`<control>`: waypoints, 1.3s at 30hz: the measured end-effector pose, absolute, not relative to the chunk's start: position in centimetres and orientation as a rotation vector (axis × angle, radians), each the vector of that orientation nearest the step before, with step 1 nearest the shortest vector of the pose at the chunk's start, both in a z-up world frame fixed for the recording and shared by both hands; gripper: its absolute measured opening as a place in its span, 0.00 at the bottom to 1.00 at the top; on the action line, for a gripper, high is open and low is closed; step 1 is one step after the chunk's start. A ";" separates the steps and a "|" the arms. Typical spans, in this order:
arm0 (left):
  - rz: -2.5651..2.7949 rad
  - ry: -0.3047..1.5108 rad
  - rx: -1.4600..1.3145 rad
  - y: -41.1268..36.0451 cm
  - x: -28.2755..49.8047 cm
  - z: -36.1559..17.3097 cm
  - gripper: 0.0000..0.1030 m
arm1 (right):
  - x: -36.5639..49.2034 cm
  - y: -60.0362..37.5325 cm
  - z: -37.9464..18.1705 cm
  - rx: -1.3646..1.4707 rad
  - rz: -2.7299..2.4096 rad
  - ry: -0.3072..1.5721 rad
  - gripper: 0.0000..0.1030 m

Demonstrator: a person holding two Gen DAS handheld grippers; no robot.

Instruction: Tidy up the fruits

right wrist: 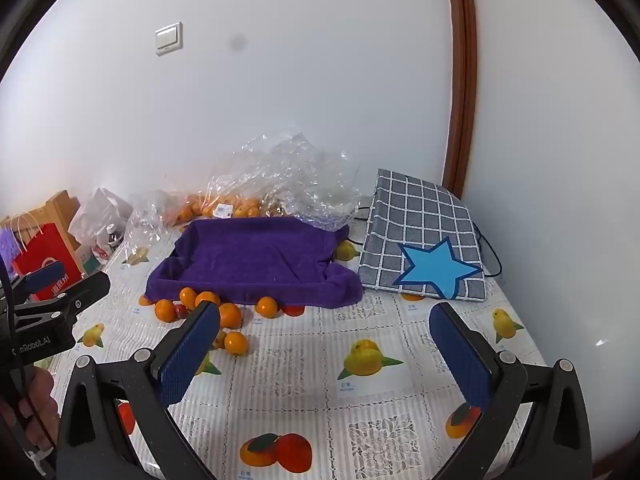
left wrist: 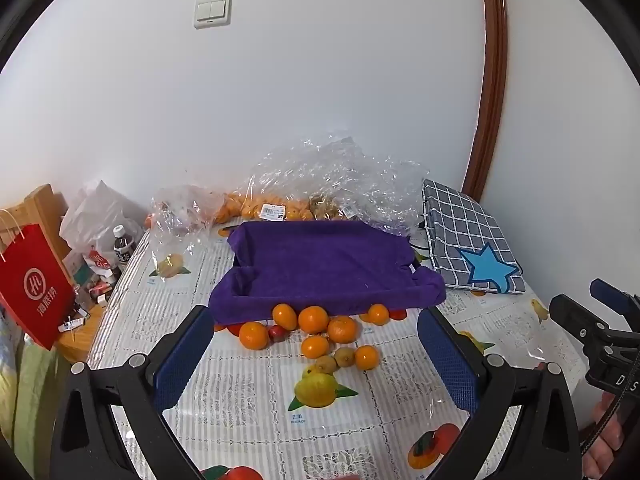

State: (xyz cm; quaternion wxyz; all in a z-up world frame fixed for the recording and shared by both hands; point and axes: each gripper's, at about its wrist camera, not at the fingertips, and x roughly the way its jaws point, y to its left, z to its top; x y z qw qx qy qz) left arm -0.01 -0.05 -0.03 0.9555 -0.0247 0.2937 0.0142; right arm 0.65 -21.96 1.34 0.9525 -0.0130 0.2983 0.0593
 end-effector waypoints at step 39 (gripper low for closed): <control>0.025 0.582 -0.085 0.6 -0.4 0.0 0.99 | 0.1 -21.4 1.6 -0.048 0.142 0.592 1.00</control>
